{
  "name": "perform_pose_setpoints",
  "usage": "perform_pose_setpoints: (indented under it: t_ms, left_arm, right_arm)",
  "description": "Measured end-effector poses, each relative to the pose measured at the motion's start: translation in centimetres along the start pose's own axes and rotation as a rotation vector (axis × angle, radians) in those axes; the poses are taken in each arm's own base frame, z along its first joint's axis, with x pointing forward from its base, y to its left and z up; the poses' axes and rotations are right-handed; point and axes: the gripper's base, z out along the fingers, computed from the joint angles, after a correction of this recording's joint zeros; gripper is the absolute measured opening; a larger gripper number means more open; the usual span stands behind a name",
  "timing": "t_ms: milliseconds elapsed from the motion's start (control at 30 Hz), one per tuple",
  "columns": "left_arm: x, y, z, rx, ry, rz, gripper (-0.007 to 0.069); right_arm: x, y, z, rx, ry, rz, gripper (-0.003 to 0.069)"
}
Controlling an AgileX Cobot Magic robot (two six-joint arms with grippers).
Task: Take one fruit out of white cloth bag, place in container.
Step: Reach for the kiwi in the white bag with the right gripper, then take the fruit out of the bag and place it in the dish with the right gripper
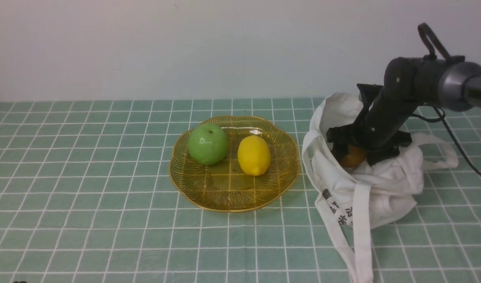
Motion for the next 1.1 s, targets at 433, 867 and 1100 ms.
perform_pose_setpoints:
  t_ms: [433,867,1100]
  left_arm:
    - [0.0,0.0,0.0,0.000,0.000,0.000,-0.0008]
    - [0.0,0.0,0.0,0.000,0.000,0.000,-0.0008]
    - [0.0,0.0,0.0,0.000,0.000,0.000,-0.0008]
  right_arm:
    - [0.0,1.0,-9.1,-0.034,-0.065,-0.035,0.0548]
    - [2.6,12.3,-10.5,-0.303,-0.142,-0.314,0.0548]
    - [4.1,15.1,-4.7,-0.307,-0.047,-0.373,0.0548]
